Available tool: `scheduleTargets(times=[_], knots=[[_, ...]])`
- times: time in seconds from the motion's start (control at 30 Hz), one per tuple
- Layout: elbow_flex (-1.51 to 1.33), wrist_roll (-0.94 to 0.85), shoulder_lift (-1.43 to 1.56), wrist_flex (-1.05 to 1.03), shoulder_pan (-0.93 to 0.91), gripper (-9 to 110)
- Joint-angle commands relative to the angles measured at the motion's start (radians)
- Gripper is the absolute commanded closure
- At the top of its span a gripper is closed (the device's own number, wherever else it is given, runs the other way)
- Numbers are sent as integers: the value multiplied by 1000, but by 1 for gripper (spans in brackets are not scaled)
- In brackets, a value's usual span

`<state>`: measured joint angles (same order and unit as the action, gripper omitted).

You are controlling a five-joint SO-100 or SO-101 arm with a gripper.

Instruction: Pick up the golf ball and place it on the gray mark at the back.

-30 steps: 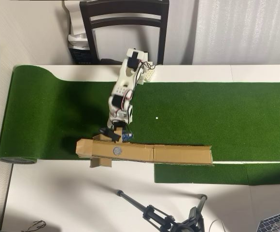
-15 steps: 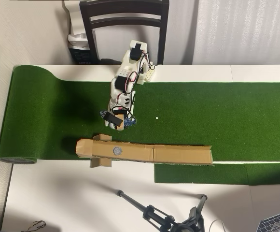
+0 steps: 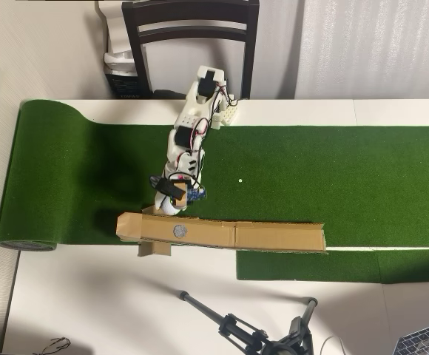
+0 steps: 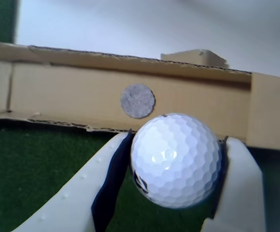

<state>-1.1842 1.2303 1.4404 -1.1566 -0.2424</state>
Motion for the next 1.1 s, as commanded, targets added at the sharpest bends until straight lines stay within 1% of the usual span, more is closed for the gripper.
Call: scheduleTargets(times=[0.0, 0.33, 0.43, 0.53, 0.67, 0.83, 0.97, 1.07], knots=[[118, 8, -14, 72, 11, 86], [120, 8, -112, 86, 5, 86], [120, 12, -120, 86, 3, 86], [120, 57, -118, 87, 8, 86], [120, 58, -103, 86, 11, 86], [199, 58, -104, 83, 15, 86], [291, 58, -106, 71, 60, 86], [302, 63, -115, 69, 83, 86]])
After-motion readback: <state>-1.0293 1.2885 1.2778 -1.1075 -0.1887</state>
